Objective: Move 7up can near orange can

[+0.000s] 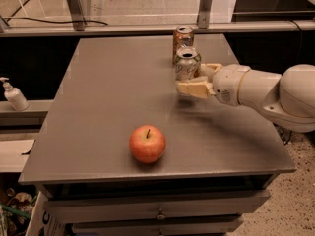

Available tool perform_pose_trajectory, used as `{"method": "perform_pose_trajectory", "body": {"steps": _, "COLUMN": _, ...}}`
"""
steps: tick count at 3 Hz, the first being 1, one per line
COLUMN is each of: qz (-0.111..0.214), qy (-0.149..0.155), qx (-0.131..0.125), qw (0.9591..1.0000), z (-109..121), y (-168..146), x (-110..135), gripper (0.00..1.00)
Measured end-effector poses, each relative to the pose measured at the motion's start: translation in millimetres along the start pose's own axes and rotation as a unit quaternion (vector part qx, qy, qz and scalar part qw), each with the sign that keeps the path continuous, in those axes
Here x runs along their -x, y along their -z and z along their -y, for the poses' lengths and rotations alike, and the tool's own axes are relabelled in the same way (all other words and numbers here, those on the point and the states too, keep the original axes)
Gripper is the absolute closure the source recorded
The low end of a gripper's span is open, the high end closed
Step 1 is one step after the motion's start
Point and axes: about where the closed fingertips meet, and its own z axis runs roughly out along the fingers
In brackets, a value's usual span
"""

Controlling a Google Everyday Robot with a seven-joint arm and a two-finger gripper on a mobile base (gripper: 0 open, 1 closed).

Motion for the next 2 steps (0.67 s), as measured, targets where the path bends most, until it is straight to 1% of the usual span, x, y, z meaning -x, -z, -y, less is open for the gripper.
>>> {"method": "perform_pose_trajectory", "body": {"steps": 1, "qz": 0.0, "qy": 0.0, "qx": 0.0, "qw": 1.0, "z": -0.1, "y": -0.1, "x": 0.0, "gripper": 1.0}}
{"method": "perform_pose_trajectory", "body": {"steps": 2, "qz": 0.001, "qy": -0.003, "qx": -0.036, "qw": 0.9993, "z": 26.1, "y": 10.6, "x": -5.5, "gripper": 1.0}}
